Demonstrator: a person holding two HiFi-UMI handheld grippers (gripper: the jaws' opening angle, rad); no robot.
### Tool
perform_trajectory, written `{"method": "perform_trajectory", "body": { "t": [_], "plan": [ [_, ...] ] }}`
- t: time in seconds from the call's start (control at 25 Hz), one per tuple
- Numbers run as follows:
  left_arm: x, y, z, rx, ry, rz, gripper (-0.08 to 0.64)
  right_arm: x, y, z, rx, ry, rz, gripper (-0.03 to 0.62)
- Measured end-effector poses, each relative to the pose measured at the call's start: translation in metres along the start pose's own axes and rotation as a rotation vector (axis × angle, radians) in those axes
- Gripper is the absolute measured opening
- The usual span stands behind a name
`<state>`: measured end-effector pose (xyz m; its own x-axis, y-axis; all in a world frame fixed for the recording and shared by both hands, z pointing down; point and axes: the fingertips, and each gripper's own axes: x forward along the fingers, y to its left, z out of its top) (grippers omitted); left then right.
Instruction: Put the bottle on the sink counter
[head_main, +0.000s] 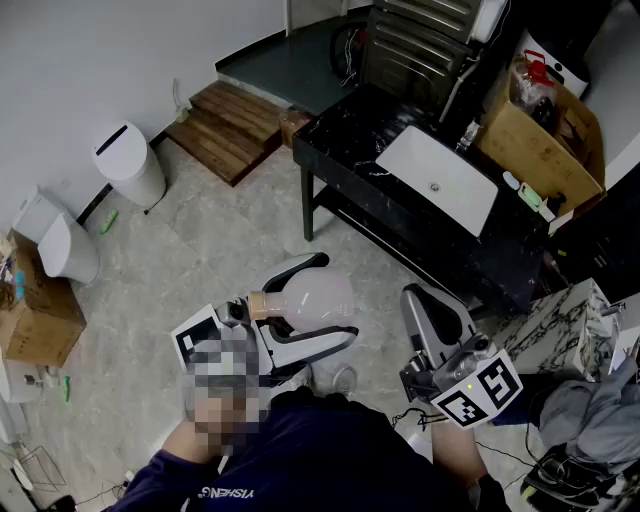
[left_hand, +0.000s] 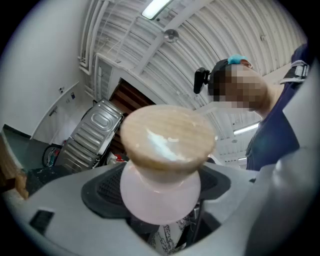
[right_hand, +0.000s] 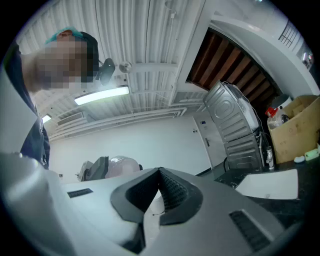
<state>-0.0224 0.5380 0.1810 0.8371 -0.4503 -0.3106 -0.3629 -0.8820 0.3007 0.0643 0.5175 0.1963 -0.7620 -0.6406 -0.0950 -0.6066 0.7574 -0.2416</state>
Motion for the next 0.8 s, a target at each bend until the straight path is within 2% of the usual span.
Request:
{"method": "perform_trajectory", "body": {
  "t": [0.44,0.8],
  "plan": [
    [0.000,-0.001,-0.001,-0.005,-0.001,-0.003,0.399,-0.001,-0.001,0.002,0.025,-0.019,-0.001,0.025],
    [0.021,-0.004,-0.015,-0.003,0.004,0.031,0.399,-0.017,-0.024,0.003,0.046,-0.014,0.004,0.026]
  ]
}}
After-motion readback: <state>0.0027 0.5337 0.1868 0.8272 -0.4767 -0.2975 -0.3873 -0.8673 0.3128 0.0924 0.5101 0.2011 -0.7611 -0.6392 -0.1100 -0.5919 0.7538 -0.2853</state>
